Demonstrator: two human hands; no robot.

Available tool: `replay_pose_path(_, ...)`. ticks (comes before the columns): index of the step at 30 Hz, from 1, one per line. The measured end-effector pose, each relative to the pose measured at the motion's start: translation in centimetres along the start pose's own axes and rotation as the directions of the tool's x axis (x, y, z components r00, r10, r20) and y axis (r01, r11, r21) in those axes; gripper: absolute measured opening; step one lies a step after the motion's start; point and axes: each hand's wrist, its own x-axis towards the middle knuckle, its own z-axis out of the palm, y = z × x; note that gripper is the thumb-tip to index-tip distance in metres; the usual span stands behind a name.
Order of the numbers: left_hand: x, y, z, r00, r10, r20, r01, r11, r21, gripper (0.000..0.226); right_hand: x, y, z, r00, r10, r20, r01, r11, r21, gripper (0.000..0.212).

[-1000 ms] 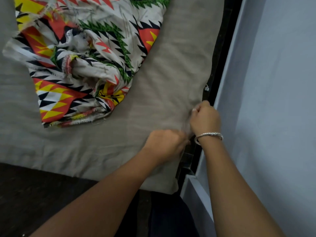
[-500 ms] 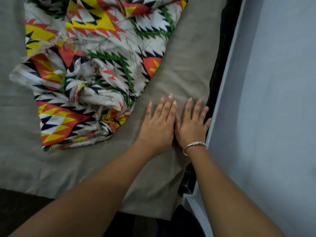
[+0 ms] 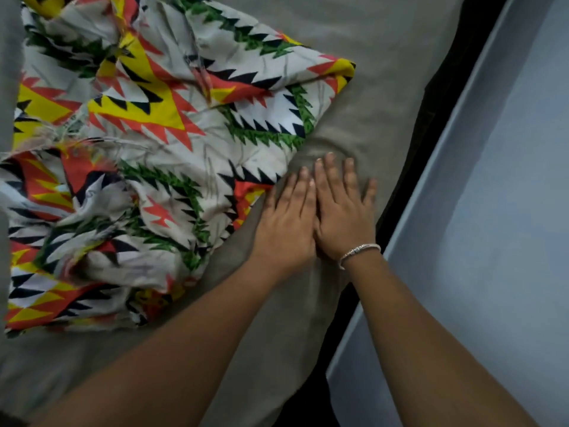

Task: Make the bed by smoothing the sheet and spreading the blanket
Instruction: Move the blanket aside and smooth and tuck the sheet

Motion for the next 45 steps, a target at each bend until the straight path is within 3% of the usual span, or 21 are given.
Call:
replay_pose_path(2,3.6,0.3,-0.3,0.998,-0.017,-0.054,0.015,0.999,-0.050,0.061,2.5,1.6,-1.3,0.999,0.031,-0.039,-0.031,1.000,0.004,0.064)
replay_pose_path(5,8.9,0.1,-0.9,0.955,-0.275,-0.115,0.267,0.960,-0.078,0.061,8.6,3.2,-2.9,0.971,-0.218,-0.103,0.209,0.974,-0.089,0.057)
replay_pose_path(7,10.3,0.4,-0.9,0.916,-0.377,-0.136,0.376,0.926,-0.035,0.060,11.7,4.0,-3.5,0.919,-0.395,-0.001,0.392,0.913,-0.117,0.056)
replay_pose_path(9,10.9,1.4,-1.2,0.909,-0.404,-0.105,0.410,0.911,0.041,0.067,13.5,5.9,-3.9,0.885,-0.460,0.076,0.466,0.875,-0.127,0.064)
replay_pose_path(12,13.0,3.2,-2.0,0.930,-0.367,0.015,0.365,0.928,0.074,0.081,14.2,9.2,-4.9,0.950,-0.292,0.108,0.302,0.949,-0.093,0.078)
replay_pose_path(14,15.8,4.3,-2.7,0.957,-0.291,0.011,0.291,0.956,0.024,0.077,14.2,10.1,-5.4,0.986,-0.125,0.109,0.129,0.991,-0.034,0.072)
replay_pose_path(16,18.4,4.8,-3.2,0.971,-0.237,0.013,0.237,0.971,-0.006,0.071,14.8,10.1,-6.2,0.992,-0.073,0.104,0.075,0.997,-0.010,0.060)
replay_pose_path(23,21.7,4.4,-3.3,0.980,-0.191,0.054,0.178,0.966,0.189,0.089,18.5,13.0,-7.2,0.956,-0.253,0.151,0.256,0.967,-0.001,0.065)
replay_pose_path(27,22.4,2.9,-3.9,0.986,-0.133,0.098,0.101,0.954,0.281,0.091,18.7,12.5,-7.2,0.958,-0.221,0.181,0.224,0.975,0.002,0.075)
replay_pose_path(32,23.2,1.6,-5.1,0.977,-0.168,0.135,0.119,0.944,0.309,0.098,18.5,11.6,-7.4,0.965,-0.167,0.202,0.167,0.986,0.020,0.083)
replay_pose_path(45,23.8,0.9,-6.2,0.946,-0.165,0.281,0.099,0.968,0.232,0.106,19.6,10.7,-9.5,0.926,-0.101,0.363,0.101,0.995,0.018,0.086)
